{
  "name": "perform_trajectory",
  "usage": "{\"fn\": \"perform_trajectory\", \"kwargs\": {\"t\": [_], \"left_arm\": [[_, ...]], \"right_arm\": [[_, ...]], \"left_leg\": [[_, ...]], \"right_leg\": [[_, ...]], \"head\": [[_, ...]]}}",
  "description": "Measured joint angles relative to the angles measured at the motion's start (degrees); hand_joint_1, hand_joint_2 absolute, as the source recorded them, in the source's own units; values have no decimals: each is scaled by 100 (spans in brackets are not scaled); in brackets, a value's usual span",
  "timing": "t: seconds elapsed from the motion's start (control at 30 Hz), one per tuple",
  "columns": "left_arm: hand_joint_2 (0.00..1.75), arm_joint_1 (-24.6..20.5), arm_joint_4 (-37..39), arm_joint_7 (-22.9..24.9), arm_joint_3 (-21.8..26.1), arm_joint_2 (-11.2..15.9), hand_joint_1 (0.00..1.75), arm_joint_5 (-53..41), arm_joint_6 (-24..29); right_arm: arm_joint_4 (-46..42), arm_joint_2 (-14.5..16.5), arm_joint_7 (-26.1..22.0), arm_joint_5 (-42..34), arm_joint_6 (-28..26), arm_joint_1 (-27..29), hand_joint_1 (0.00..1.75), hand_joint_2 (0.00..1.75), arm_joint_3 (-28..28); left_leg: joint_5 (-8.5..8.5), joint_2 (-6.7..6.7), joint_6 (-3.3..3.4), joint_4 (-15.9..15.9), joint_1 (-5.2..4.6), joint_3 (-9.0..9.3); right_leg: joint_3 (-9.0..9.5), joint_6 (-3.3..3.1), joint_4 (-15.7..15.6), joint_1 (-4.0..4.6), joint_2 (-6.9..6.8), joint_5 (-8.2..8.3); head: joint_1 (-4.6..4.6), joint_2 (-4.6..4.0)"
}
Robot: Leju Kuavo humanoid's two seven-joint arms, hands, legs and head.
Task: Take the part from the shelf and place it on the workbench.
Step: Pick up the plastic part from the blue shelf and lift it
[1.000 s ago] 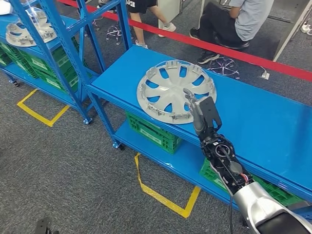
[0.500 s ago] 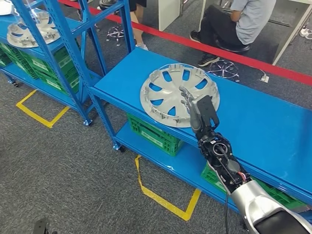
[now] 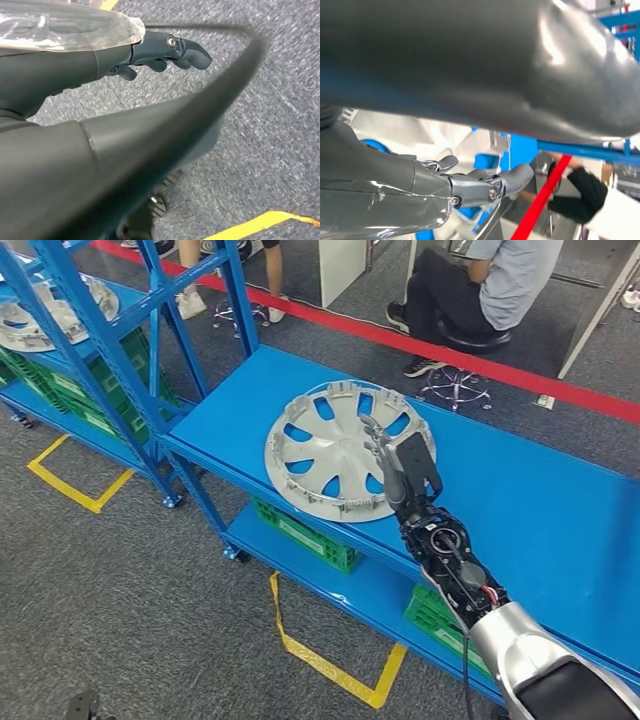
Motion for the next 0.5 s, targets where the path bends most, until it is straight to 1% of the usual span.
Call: {"fn": "perform_trajectory", "kwargs": {"t": [0.03,0.07,0.1,0.13,0.17,0.2,0.27,0.3,0.33,0.37,0.4,0.43,0.47,0.5], "left_arm": [[0,11,0,-7,0,-3,0,4,2],[0,20,0,-15,0,-4,0,9,5],[0,24,0,-24,0,0,0,11,10],[0,23,0,-31,0,5,0,12,14],[0,19,0,-35,0,12,0,13,17],[0,12,0,-38,0,15,0,12,17],[0,-2,0,-42,0,14,0,10,17],[0,-5,0,-42,0,11,0,9,17],[0,-2,0,-42,0,10,0,9,17],[0,1,0,-41,0,10,0,9,17],[0,3,0,-40,0,10,0,9,17],[0,6,0,-40,0,11,0,9,17],[0,6,0,-40,0,11,0,8,17],[0,8,0,-40,-1,10,0,7,17]], "right_arm": [[13,2,-2,0,3,4,0,0,5],[21,3,-4,0,5,4,0,0,10],[25,7,-6,0,5,2,0,0,11],[28,11,-8,0,5,-3,0,0,11],[32,16,-9,0,7,-13,0,0,12],[37,20,-10,0,9,-24,0,0,13],[43,25,-11,0,14,-40,0,0,15],[43,26,-13,0,15,-41,0,0,15],[43,28,-13,0,16,-42,0,0,14],[43,29,-14,1,17,-44,0,0,13],[45,29,-11,5,18,-42,0,0,12],[51,28,-3,21,14,-36,0,0,11],[59,28,14,48,5,-22,0,44,12],[66,27,39,87,-11,-2,0,87,13]], "left_leg": [[133,0,15,39,-3,-152],[386,1,36,-191,-7,-163],[716,5,60,-607,-12,-66],[969,13,82,-1023,-24,73],[1126,16,104,-1380,-42,206],[1166,22,125,-1576,-60,288],[1072,19,171,-1650,-91,331],[1047,19,196,-1654,-84,345],[1023,18,228,-1669,-78,372],[1000,17,264,-1687,-70,409],[973,18,300,-1700,-66,450],[941,19,333,-1701,-76,488],[910,17,356,-1700,-85,522],[881,11,367,-1700,-96,557]], "right_leg": [[64,-1,1,7,-5,-47],[138,3,1,11,-5,-101],[217,12,0,12,-4,-162],[267,31,-4,21,-4,-224],[295,58,-8,29,0,-282],[304,88,-20,37,2,-325],[317,151,-68,42,0,-380],[341,181,-80,36,-7,-410],[341,208,-25,30,-11,-465],[275,232,157,28,-14,-569],[131,252,477,23,-13,-722],[-98,266,911,24,-12,-898],[-364,276,1362,24,-12,-1050],[-592,279,1689,24,-11,-1108]], "head": [[-18,0],[-34,0],[-52,0],[-68,0],[-86,0],[-97,0],[-90,0],[-72,0],[-47,0],[-17,-1],[13,-1],[43,-1],[69,-1],[91,0]]}}
